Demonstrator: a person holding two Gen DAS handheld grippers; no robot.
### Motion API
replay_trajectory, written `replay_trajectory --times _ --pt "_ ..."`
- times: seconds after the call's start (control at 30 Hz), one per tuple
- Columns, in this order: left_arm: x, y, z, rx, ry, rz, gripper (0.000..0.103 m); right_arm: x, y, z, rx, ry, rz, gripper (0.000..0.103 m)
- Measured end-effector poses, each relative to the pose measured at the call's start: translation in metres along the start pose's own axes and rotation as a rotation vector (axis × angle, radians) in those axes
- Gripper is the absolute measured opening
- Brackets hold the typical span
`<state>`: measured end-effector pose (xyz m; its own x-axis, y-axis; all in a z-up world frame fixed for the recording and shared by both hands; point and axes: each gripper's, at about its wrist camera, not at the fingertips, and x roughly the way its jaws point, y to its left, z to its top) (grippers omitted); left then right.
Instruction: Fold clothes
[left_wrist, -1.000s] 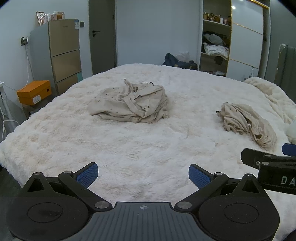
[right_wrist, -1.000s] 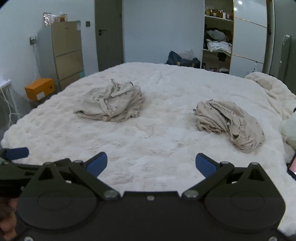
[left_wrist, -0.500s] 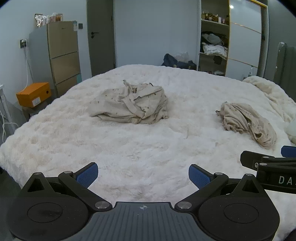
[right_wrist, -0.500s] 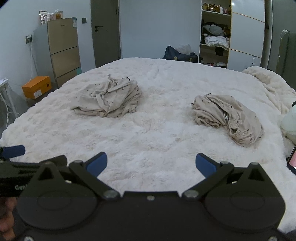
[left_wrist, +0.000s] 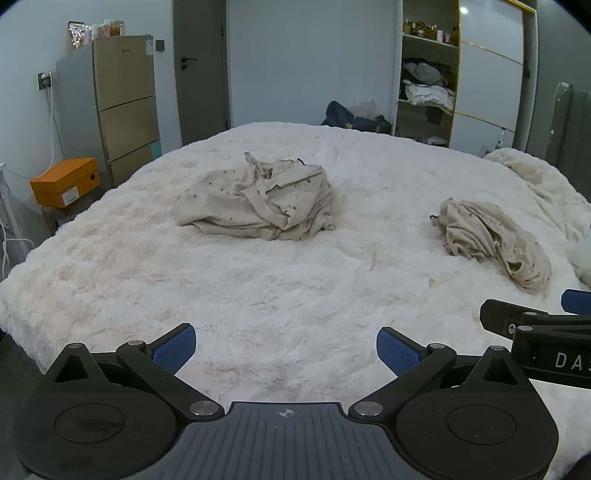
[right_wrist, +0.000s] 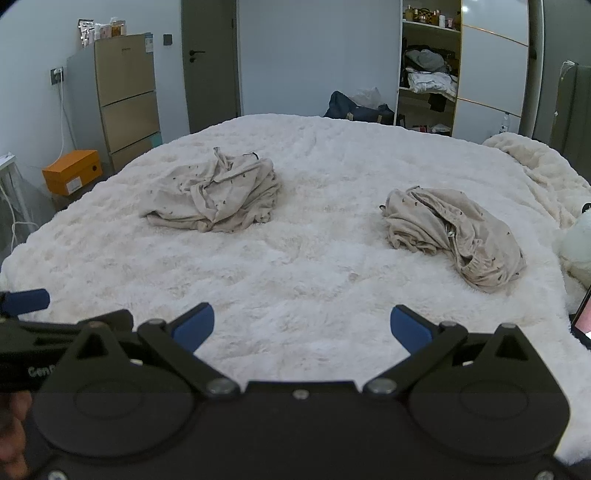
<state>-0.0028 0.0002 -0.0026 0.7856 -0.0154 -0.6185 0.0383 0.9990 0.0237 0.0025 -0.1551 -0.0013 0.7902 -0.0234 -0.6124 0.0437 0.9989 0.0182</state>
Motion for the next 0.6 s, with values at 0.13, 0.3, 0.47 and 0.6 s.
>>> replay_trajectory --times 0.13,0.3,0.47,0.6 --pt "0.002 -0.002 -0.001 0.013 -0.01 0.008 0.103 0.002 0.0 -0.003 -0.002 0.0 -0.002 0.103" --pt "0.003 -0.006 -0.003 0.051 -0.039 0.019 0.103 0.008 -0.007 -0.008 0.045 0.013 0.051 0.103" --pt "0.003 -0.017 -0.011 0.103 -0.035 -0.04 0.103 -0.002 -0.021 -0.017 0.078 -0.04 0.037 0.103" --pt "-0.003 -0.025 -0.014 0.077 -0.038 -0.065 0.103 -0.017 -0.032 -0.024 0.116 -0.075 0.03 0.103"
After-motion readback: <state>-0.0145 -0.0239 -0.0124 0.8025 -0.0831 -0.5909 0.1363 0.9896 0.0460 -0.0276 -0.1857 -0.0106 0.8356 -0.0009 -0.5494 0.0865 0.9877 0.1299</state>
